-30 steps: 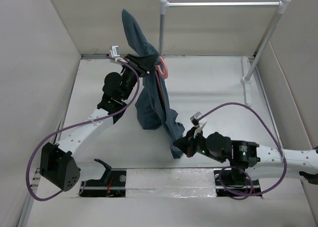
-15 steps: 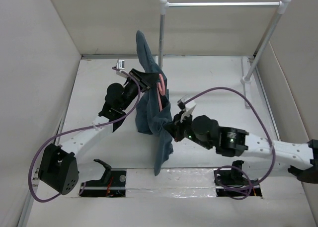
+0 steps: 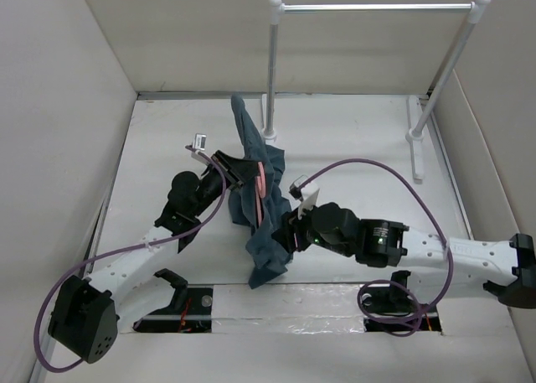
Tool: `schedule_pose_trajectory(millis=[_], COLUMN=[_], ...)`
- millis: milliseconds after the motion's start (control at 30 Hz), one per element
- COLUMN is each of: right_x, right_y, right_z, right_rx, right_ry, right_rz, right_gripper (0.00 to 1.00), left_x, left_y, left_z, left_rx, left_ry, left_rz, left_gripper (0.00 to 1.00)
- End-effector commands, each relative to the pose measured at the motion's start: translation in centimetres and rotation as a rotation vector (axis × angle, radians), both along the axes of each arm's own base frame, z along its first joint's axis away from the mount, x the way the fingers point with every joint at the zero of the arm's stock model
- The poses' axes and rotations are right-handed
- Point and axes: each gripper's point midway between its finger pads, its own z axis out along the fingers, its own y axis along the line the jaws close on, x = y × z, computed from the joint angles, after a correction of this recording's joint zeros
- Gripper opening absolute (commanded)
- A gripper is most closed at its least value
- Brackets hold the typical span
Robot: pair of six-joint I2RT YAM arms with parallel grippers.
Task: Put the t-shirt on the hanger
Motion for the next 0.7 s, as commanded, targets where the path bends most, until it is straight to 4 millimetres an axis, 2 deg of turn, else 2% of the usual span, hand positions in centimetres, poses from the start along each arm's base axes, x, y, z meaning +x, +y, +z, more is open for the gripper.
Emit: schedule_pose_trajectory(millis=[0, 67, 100, 133, 200, 333, 500, 533, 667], right_x=[-0.7, -0.8, -0.8, -0.8, -0.4, 0.9, 0.8, 1.1, 2.4], right_y=[-0.2, -0.2, 0.0, 0.5, 1.3, 3.2, 4.8, 5.1, 4.9], right_z=[4.0, 6.1, 6.9, 7.7, 7.7, 6.8, 6.4, 5.6, 4.5], right_rx=[0.102, 0.161, 0.185, 0.219, 0.226, 0.207, 0.213, 0.19, 0.153], right_ry=[-0.025, -0.046, -0.062, -0.075, -0.085, -0.091, -0.101, -0.096, -0.106], right_rz=[0.023, 0.034, 0.044, 0.055, 0.047, 0.009, -0.004, -0.014, -0.097], right_gripper=[0.52, 0.53, 0.43, 0.27, 0.0, 0.0, 0.0, 0.02, 0.16], left_x=[-0.7, -0.6, -0.5, -0.4, -0.2, -0.1, 0.0, -0.2, -0.3], left_y=[0.2, 0.3, 0.2, 0.2, 0.0, -0.1, -0.1, -0.4, -0.7], left_z=[0.6, -0.1, -0.5, -0.8, -0.8, -0.8, -1.0, -1.1, -1.3], left_rx=[-0.038, -0.035, -0.034, -0.034, -0.043, -0.053, -0.056, -0.058, -0.061], left_ry=[-0.024, -0.015, -0.004, 0.0, -0.002, 0.003, 0.006, 0.009, 0.012], left_rz=[-0.013, -0.007, -0.009, -0.006, -0.012, -0.01, -0.009, -0.02, -0.031], left_gripper=[0.0, 0.0, 0.0, 0.0, 0.0, 0.0, 0.0, 0.0, 0.0])
